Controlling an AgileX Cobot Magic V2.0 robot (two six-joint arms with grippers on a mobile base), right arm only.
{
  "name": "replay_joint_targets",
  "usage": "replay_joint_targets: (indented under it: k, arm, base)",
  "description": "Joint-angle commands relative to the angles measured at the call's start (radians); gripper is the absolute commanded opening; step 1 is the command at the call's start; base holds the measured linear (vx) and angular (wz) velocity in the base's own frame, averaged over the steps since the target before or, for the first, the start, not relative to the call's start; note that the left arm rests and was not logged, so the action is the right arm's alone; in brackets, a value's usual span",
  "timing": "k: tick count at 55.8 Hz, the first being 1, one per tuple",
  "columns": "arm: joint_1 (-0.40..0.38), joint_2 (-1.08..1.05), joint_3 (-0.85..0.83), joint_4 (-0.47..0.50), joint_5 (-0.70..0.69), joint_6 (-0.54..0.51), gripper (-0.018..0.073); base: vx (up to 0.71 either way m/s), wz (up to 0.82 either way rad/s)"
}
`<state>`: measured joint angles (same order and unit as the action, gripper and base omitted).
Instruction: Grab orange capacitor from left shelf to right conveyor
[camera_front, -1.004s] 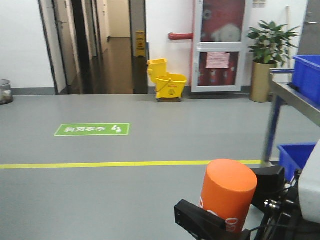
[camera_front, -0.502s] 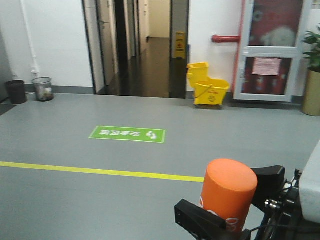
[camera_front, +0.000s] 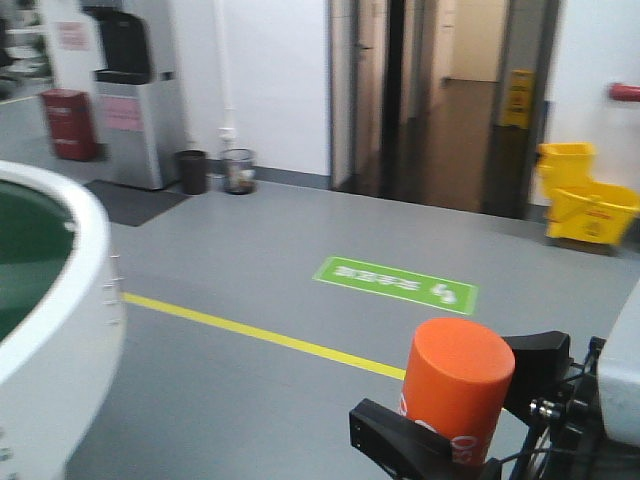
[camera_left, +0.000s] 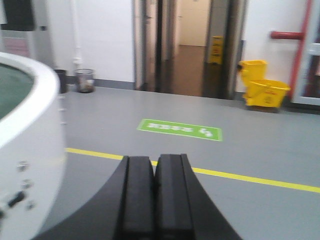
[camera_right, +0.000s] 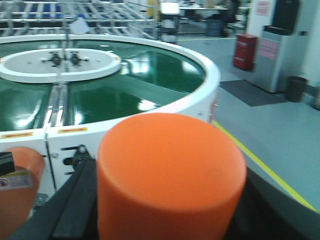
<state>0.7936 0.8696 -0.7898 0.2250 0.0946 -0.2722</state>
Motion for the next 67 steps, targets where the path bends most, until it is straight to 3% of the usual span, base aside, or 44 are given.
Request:
replay_joint_targets:
  k: [1, 67]
  arm:
    - [0.0, -0.006, -0.032, 0.001, -0.085, -0.011, -0.0008]
    - [0.0, -0.006, -0.032, 0.001, -0.085, -0.011, -0.0008]
  base:
    - [0.2, 0.75]
    - [0.18, 0.72]
